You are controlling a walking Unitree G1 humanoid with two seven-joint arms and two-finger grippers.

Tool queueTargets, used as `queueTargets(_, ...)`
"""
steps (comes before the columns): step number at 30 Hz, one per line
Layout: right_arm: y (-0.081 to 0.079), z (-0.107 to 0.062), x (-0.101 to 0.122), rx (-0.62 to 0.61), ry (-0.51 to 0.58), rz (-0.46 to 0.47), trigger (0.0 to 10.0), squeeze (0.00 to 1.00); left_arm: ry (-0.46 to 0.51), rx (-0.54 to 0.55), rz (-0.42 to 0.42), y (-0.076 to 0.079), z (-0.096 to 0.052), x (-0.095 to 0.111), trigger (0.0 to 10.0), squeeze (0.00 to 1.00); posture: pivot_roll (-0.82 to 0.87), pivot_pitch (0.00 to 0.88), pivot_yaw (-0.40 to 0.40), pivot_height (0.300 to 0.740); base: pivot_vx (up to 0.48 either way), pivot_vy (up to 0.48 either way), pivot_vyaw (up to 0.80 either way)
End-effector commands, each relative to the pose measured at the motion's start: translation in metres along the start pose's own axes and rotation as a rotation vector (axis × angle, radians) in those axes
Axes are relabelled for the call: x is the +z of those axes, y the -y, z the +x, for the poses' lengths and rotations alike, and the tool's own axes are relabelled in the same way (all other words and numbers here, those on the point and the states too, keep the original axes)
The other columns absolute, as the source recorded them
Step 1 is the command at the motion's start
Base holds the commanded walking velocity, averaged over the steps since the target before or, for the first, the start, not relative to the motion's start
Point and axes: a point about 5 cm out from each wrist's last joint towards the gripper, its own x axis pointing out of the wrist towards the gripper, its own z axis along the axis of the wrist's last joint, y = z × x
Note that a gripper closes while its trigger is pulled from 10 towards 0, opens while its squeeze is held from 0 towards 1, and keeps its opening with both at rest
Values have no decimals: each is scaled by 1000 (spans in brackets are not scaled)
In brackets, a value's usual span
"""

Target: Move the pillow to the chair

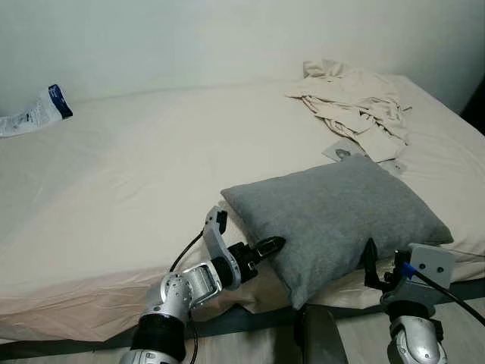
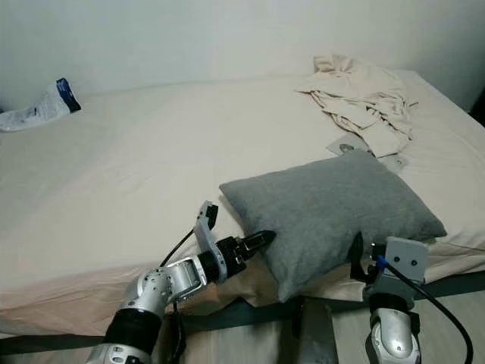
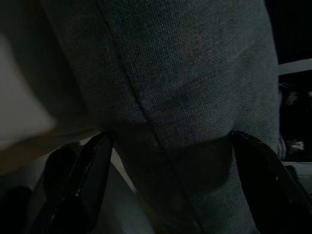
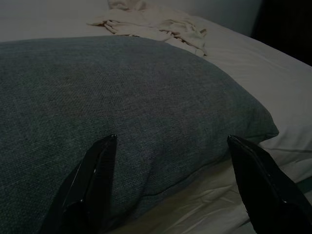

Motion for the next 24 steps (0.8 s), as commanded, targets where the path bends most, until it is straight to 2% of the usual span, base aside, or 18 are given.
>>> queueTargets(1, -4, -1, -5, 3, -33, 11, 10000, 0, -26, -39, -21, 18, 16, -13, 10000, 1000, -20, 171, 57, 540, 0, 0, 0)
queueTargets(4, -6, 1, -5, 9, -32, 14, 10000, 0, -33, -39, -7, 22, 19, -14, 10000, 1000, -19, 171, 57, 540, 0, 0, 0)
queueTargets(5, -11, 3, -5, 21, -28, 20, 10000, 0, -46, -34, 9, 26, 24, -16, 10000, 325, -19, 172, 57, 540, 0, 0, 0)
queueTargets(6, -13, 3, -4, 24, -27, 21, 10000, 0, -47, -32, 10, 26, 25, -17, 10000, 325, -19, 172, 57, 540, 0, 0, 0)
queueTargets(7, -14, 4, -4, 26, -26, 22, 10000, 0, -46, -33, 5, 27, 26, -17, 10000, 0, -19, 172, 57, 540, 0, 0, 0)
queueTargets(9, -14, 4, -4, 27, -25, 24, 10000, 0, -50, -32, -4, 27, 26, -18, 10000, 0, -18, 171, 56, 540, 0, 0, 0)
queueTargets(10, -15, 4, -4, 28, -26, 24, 10000, 0, -57, -19, -8, 26, 27, -18, 4706, 0, -18, 171, 56, 540, 0, 0, 0)
queueTargets(11, -15, 4, -4, 29, -26, 24, 10000, 0, -61, -9, -11, 25, 27, -19, 0, 0, -18, 171, 56, 540, 0, 0, 0)
queueTargets(24, -16, 5, -6, 31, -30, 26, 10000, 0, -61, 22, -12, 19, 23, -13, 0, 0, -14, 166, 52, 540, 0, 0, 0)
